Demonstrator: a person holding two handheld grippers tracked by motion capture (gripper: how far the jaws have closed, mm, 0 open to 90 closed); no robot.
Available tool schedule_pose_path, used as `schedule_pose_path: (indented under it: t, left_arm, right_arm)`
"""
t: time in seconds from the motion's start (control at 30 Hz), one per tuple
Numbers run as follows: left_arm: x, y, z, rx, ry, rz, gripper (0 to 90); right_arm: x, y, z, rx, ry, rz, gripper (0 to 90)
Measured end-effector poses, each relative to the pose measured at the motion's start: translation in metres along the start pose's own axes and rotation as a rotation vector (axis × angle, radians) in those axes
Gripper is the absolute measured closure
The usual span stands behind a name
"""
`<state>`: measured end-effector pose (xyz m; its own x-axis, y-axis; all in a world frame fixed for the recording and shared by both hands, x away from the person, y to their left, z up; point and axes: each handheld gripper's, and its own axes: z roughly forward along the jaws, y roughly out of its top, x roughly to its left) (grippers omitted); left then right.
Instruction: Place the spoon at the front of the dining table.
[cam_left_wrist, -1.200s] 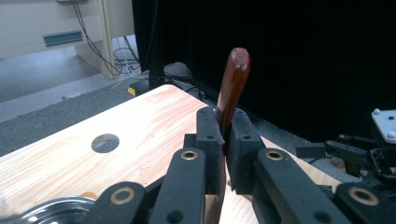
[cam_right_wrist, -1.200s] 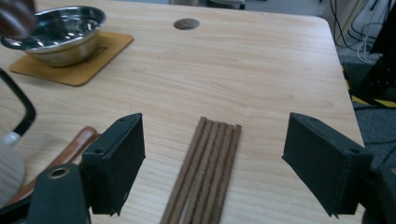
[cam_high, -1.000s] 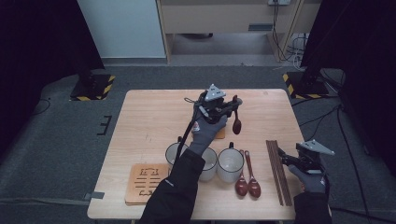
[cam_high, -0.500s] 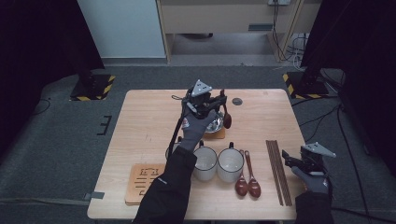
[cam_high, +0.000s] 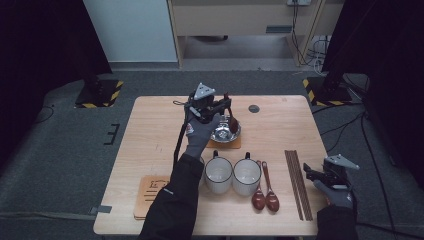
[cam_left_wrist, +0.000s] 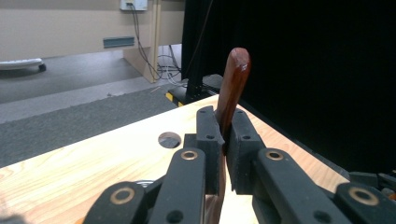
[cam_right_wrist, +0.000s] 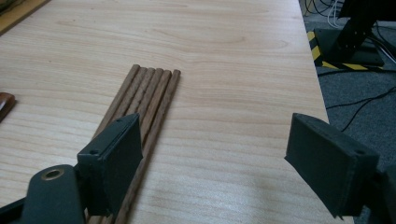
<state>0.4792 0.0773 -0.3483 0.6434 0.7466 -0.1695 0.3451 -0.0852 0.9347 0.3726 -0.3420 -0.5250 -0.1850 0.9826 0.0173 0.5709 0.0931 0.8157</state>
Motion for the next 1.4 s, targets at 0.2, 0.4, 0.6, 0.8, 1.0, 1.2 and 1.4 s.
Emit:
schedule_pose_path:
  t: [0.2, 0.4, 0.6, 0.8, 1.0, 1.2, 1.4]
  left_arm:
    - [0.011, -0.001, 0.000, -0.005, 0.027, -0.016, 83.9]
    - [0.020, -0.003, -0.001, -0.007, 0.051, -0.026, 83.9]
    - [0.030, -0.005, 0.000, -0.006, 0.076, -0.040, 83.9]
    - [0.039, -0.007, 0.002, -0.007, 0.106, -0.046, 83.8]
    - [0.050, -0.011, 0.003, 0.003, 0.124, -0.058, 83.8]
    - [0.058, -0.015, 0.005, 0.006, 0.140, -0.067, 83.8]
    - [0.064, -0.017, 0.010, 0.010, 0.141, -0.080, 83.8]
  right_arm:
    - [-0.004, -0.005, 0.004, 0.036, -0.022, -0.005, 17.1]
    - [-0.004, -0.006, 0.005, 0.047, -0.022, -0.006, 17.4]
    - [-0.007, -0.008, 0.005, 0.047, -0.020, 0.011, 17.9]
    - [-0.007, -0.009, 0.006, 0.057, -0.025, 0.008, 17.5]
    - [-0.007, -0.009, 0.006, 0.065, -0.031, 0.008, 17.6]
    - [-0.008, -0.009, 0.006, 0.071, -0.033, 0.011, 17.4]
    - [-0.008, -0.009, 0.007, 0.087, -0.030, 0.012, 17.2]
